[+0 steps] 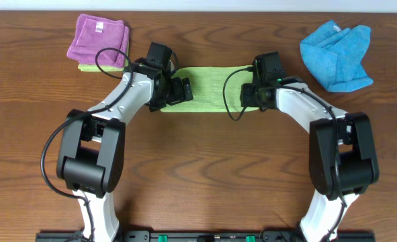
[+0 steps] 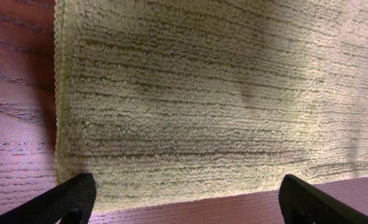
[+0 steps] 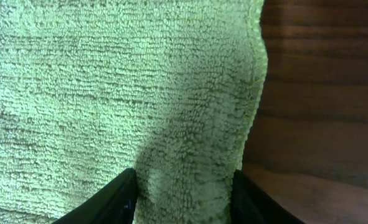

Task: Fold the cloth
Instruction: 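Grasp the folded strip's left and right ends with both grippers, then hold the left end and carry the right end leftward over the strip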

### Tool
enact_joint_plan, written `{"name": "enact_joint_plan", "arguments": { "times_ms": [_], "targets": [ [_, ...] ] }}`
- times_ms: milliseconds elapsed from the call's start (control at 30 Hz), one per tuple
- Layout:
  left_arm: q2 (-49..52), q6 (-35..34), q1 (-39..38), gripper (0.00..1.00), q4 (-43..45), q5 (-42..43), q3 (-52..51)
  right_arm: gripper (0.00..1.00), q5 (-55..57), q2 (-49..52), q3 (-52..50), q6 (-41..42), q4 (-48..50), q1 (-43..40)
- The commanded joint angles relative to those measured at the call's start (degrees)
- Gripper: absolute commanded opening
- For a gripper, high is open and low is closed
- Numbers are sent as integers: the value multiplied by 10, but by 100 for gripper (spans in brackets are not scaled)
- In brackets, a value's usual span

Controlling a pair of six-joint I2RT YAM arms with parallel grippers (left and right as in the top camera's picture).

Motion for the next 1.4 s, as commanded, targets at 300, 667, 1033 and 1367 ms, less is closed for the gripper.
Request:
{"name": "enact_joint_plan", "arguments": {
  "times_ms": [300,667,1033,1367],
  "targets": [
    [9,12,-7,95,-4,-11,-7,2,-3,10,-1,4,-8,4],
    [9,9,-10,34,2,-42,-34,2,-3,10,-1,4,-14,6],
    [9,6,-10,6,2,-72,-34,2,-24,6,-1,4,-28,6],
    [9,6,-10,6,-9,-72,-34,2,-24,-69,1,3,-24,6]
  ]
}}
